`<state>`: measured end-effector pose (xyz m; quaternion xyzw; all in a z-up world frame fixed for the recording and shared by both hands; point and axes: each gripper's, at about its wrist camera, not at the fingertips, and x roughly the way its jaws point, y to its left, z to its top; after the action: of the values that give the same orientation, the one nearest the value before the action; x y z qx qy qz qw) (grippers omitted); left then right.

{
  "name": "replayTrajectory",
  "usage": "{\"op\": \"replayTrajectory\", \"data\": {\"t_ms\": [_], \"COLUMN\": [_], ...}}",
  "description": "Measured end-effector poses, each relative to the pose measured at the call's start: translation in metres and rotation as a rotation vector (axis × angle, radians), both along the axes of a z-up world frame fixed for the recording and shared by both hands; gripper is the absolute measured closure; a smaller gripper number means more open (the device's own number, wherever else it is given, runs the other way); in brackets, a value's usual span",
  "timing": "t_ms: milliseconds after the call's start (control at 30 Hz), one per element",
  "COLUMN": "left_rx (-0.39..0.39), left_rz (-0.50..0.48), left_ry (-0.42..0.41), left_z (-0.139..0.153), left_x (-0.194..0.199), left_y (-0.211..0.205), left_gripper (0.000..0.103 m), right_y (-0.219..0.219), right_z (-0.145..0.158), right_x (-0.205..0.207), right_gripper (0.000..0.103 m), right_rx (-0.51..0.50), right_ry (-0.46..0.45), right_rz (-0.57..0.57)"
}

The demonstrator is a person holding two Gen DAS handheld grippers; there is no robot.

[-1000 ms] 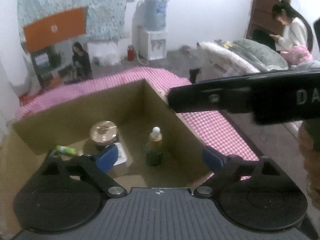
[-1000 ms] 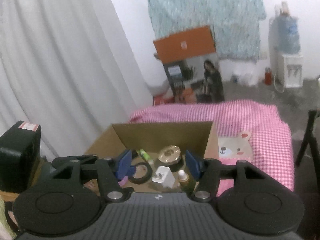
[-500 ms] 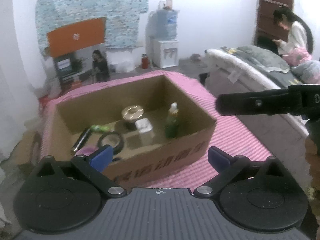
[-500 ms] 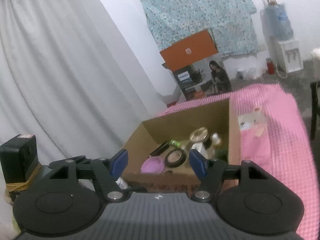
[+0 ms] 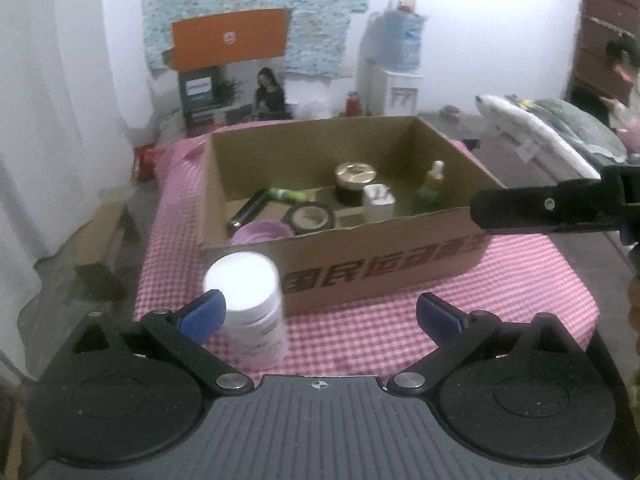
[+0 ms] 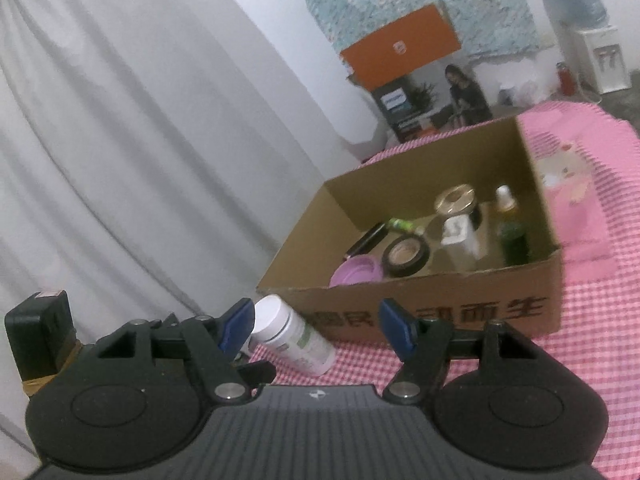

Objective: Organize rigid objects
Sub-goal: 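Move the right tool back to the white supplement jar, then close the right gripper on the white supplement jar and lift it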

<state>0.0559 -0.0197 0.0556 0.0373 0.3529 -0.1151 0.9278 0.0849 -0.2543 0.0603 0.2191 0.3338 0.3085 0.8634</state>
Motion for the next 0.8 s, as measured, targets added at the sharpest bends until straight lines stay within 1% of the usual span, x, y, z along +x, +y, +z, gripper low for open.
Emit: {"op": "replayTrajectory", "data": {"t_ms": [267, 533, 633, 733, 800], "left_rx": [-0.006, 0.042, 0.070, 0.061, 0.059], "left_rz": [0.042, 0.071, 0.099, 0.113, 0.118], "left_ry": [0.016, 0.003, 0.001, 0.016, 0.023], "left_z": [-0.012, -0.029, -0.034, -0.038, -0.041], "left_x": [0.002, 0.012, 0.017, 0.024, 0.030], "left_y": [0.017, 0.020, 0.022, 0.028, 0.031], "left_gripper": [0.001, 0.001, 0.001, 0.002, 0.007], "right_y": [0.022, 0.050, 0.065, 0.079, 0.088], "right_z": [-0.010, -0.026, -0.031, -0.035, -0.037], "right_x": [0.009, 0.030, 0.037, 0.045, 0.051], "right_gripper": [0.031, 0.031, 0.031, 0.031, 0.031], "right_rx": [-0.005, -0.009, -0.006, -0.008, 0.001], "right_ry": [0.048, 0.124, 0.153, 0.169, 0.181], "right_rz": [0.022, 0.068, 0.088, 0.101, 0.107]}}
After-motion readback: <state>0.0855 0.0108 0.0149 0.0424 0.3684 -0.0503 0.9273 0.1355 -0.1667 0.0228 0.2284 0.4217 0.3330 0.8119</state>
